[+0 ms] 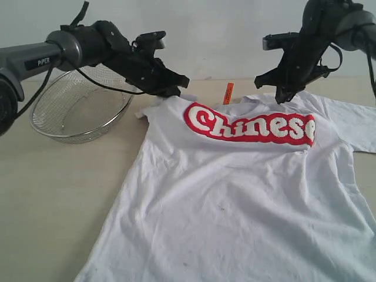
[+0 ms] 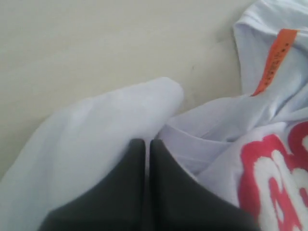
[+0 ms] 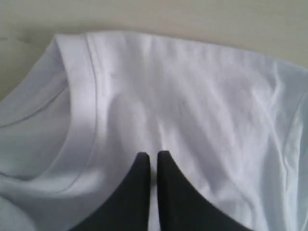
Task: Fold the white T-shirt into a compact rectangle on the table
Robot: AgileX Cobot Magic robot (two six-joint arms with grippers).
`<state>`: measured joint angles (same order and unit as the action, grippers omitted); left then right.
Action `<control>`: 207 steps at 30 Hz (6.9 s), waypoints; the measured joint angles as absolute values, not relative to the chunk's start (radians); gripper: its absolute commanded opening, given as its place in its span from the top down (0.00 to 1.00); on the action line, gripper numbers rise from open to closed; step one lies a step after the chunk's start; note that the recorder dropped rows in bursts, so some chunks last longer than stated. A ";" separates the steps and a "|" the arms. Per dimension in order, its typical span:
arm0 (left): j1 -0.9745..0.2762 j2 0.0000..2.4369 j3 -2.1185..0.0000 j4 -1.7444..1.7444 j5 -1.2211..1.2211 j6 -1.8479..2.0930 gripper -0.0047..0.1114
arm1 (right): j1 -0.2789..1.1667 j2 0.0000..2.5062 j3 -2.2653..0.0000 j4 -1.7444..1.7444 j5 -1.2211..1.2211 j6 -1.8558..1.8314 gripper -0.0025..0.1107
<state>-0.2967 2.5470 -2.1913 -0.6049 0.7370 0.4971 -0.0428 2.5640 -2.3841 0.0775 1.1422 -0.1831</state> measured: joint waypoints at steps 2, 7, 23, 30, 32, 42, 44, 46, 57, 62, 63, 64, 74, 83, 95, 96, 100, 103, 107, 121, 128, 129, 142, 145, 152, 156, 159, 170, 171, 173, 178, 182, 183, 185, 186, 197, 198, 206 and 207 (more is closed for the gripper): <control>-0.297 2.575 -2.191 -0.592 0.702 0.492 0.92 | -0.052 2.571 -2.384 0.076 1.176 -0.183 0.98; -0.297 2.600 -2.193 -0.563 0.614 0.472 0.92 | -0.076 2.577 -2.384 0.069 1.190 -0.186 0.98; -0.231 2.612 -2.197 -0.421 0.593 0.378 0.92 | -0.104 2.624 -2.389 0.024 1.197 -0.182 0.98; -0.217 2.607 -2.197 -0.407 0.574 0.377 0.92 | -0.129 2.624 -2.389 0.011 1.192 -0.171 0.98; -0.215 2.607 -2.197 -0.407 0.572 0.375 0.92 | -0.144 2.624 -2.389 0.011 1.192 -0.167 0.98; -0.210 2.549 -2.197 -0.407 0.588 0.378 0.92 | -0.231 2.627 -2.389 0.018 1.198 -0.160 0.98; -0.210 2.521 -2.197 -0.407 0.613 0.378 0.92 | -0.239 2.625 -2.389 0.043 1.196 -0.181 0.98; -0.210 2.496 -2.197 -0.407 0.660 0.378 0.92 | -0.241 2.621 -2.388 0.097 1.194 -0.210 0.98; -0.221 2.396 -2.140 -0.510 1.004 0.530 0.92 | -0.214 2.375 -2.287 0.187 1.210 -0.227 0.98; -0.265 2.371 -2.000 -0.529 1.037 0.586 0.92 | -0.183 2.255 -2.041 0.179 1.215 -0.235 0.98; -0.278 2.369 -1.964 -0.529 1.021 0.597 0.92 | -0.175 2.233 -1.989 0.179 1.216 -0.237 0.98; -0.293 2.369 -1.930 -0.529 0.995 0.605 0.92 | -0.169 2.210 -1.938 0.175 1.217 -0.239 0.98; -0.356 2.397 -1.836 -0.534 0.870 0.601 0.92 | -0.051 2.112 -1.565 0.175 1.098 -0.248 0.98; -0.360 2.383 -1.773 -0.496 0.816 0.549 0.92 | -0.027 2.112 -1.460 0.176 1.020 -0.246 0.98; -0.360 2.312 -1.618 -0.519 0.797 0.543 0.92 | -0.025 2.095 -1.380 0.215 0.950 -0.304 0.98; -0.360 2.302 -1.601 -0.519 0.795 0.543 0.92 | -0.022 2.086 -1.380 0.239 0.928 -0.327 0.98; -0.360 2.254 -1.511 -0.523 0.768 0.543 0.92 | 0.002 2.052 -1.417 0.351 0.843 -0.388 0.98; -0.360 2.228 -1.454 -0.538 0.741 0.543 0.92 | 0.027 2.049 -1.488 0.390 0.778 -0.397 0.98; -0.360 2.210 -1.415 -0.542 0.725 0.543 0.92 | 0.065 2.084 -1.626 0.404 0.738 -0.397 0.98; -0.360 2.209 -1.411 -0.555 0.723 0.543 0.92 | 0.140 2.498 -2.250 0.411 0.942 -0.283 0.98; -0.360 2.209 -1.409 -0.560 0.723 0.543 0.92 | 0.140 2.616 -2.409 0.411 1.041 -0.253 0.98; -0.360 2.209 -1.409 -0.560 0.723 0.543 0.92 | 0.140 2.625 -2.414 0.411 1.050 -0.253 0.98; -0.358 2.209 -1.407 -0.575 0.723 0.543 0.92 | 0.140 2.680 -2.435 0.328 1.008 -0.206 0.98; -0.358 2.209 -1.407 -0.575 0.725 0.543 0.92 | 0.150 2.694 -2.448 0.321 0.988 -0.187 0.98; -0.358 2.209 -1.407 -0.577 0.734 0.543 0.92 | 0.155 2.711 -2.451 0.329 0.902 -0.085 0.98; -0.358 2.209 -1.407 -0.577 0.736 0.543 0.92 | 0.161 2.723 -2.451 0.348 0.803 -0.031 0.98; -0.358 2.209 -1.407 -0.581 0.738 0.543 0.92 | 0.162 2.732 -2.451 0.360 0.735 0.000 0.98; -0.357 2.202 -1.394 -0.611 0.802 0.543 0.92 | 0.162 2.783 -2.441 0.436 0.473 0.196 0.98; -0.357 2.197 -1.386 -0.617 0.802 0.543 0.92 | 0.162 2.785 -2.441 0.443 0.451 0.211 0.98; -0.357 2.184 -1.363 -0.621 0.802 0.543 0.92 | 0.162 2.795 -2.441 0.455 0.419 0.238 0.98; -0.357 2.159 -1.321 -0.631 0.800 0.543 0.92 | 0.162 2.802 -2.441 0.477 0.357 0.268 0.98; -0.357 2.148 -1.304 -0.634 0.802 0.541 0.92 | 0.162 2.806 -2.441 0.510 0.315 0.288 0.98; -0.357 2.148 -1.305 -0.634 0.802 0.535 0.92 | 0.162 2.806 -2.441 0.524 0.308 0.290 0.98; -0.357 2.148 -1.305 -0.636 0.806 0.533 0.92 | 0.162 2.807 -2.441 0.556 0.301 0.288 0.98; -0.357 2.148 -1.305 -0.639 0.806 0.533 0.92 | 0.162 2.808 -2.446 0.575 0.306 0.273 0.98; -0.357 2.140 -1.298 -0.639 0.785 0.547 0.92 | 0.219 2.768 -2.736 0.605 0.704 -0.110 0.98; -0.357 2.140 -1.298 -0.639 0.785 0.547 0.92 | 0.225 2.756 -2.758 0.589 0.761 -0.117 0.98; -0.357 2.140 -1.298 -0.639 0.785 0.547 0.92 | 0.233 2.778 -2.782 0.450 0.992 -0.126 0.98; -0.357 2.140 -1.298 -0.639 0.785 0.547 0.92 | 0.233 2.785 -2.782 0.432 0.997 -0.123 0.98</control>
<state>-0.3569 2.1400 -1.2982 -0.6387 0.7846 0.5469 0.2330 2.7848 -2.7821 0.4323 0.9968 -0.1233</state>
